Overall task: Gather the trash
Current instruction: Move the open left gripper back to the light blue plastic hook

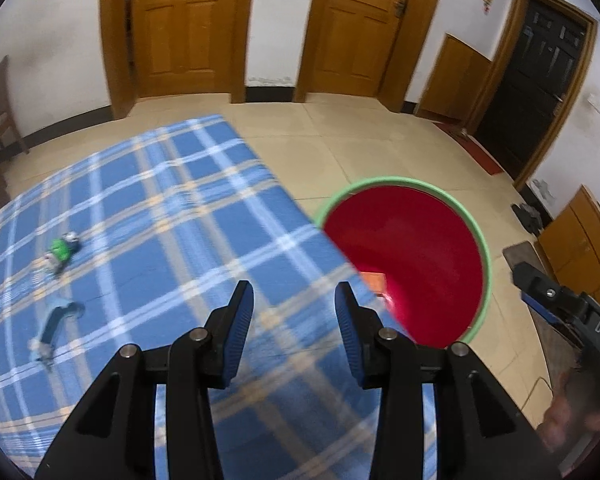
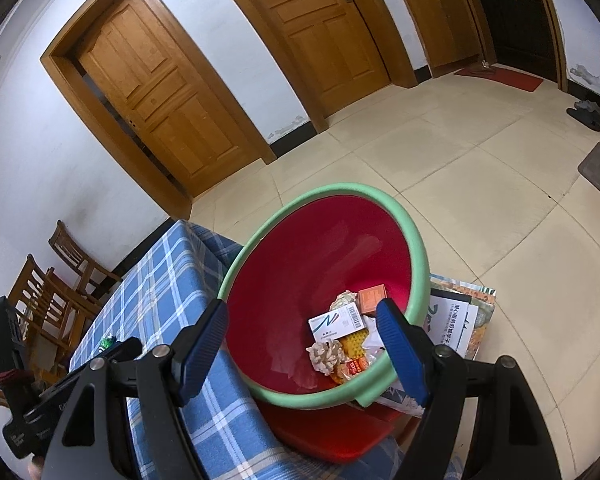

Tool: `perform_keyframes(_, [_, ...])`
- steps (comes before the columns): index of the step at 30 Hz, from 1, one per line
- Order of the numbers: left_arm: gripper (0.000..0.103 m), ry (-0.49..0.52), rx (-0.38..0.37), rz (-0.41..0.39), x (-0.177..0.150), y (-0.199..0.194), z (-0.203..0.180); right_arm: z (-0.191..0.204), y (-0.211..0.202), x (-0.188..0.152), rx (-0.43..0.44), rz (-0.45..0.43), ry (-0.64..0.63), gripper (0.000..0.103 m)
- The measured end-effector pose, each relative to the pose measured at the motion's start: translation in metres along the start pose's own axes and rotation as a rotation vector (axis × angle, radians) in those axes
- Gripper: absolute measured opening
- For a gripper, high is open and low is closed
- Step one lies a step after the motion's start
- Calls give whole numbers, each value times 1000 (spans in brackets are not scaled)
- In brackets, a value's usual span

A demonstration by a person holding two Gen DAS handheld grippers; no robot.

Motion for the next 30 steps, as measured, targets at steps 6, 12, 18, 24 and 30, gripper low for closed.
perform_keyframes(6, [42, -59, 60, -12, -3, -8, 41, 6, 1, -2, 3, 4, -14, 78])
perform_keyframes(12, [43, -131, 130, -23, -11, -14, 83, 10, 3, -4, 4, 16, -18, 78])
perform_keyframes(18, [48, -189, 203, -29, -17, -18, 123, 13, 4, -5, 4, 21, -25, 78])
perform_keyframes(24, [52, -222, 273, -15, -23, -14, 154, 15, 7, -8, 4, 36, -26, 78])
perform_keyframes(30, [52, -247, 271, 16, -30, -1, 167, 19, 9, -11, -5, 45, -38, 78])
Point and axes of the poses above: each gripper's, at about its wrist camera, not at the fingertips, and y roughly the way its jaws point, z to its left, x to its top, the point moved 5 cm from there along y, roughly the way its jaws point, and after that the axes turned 7 degrees about z, right-handed, at the moved point
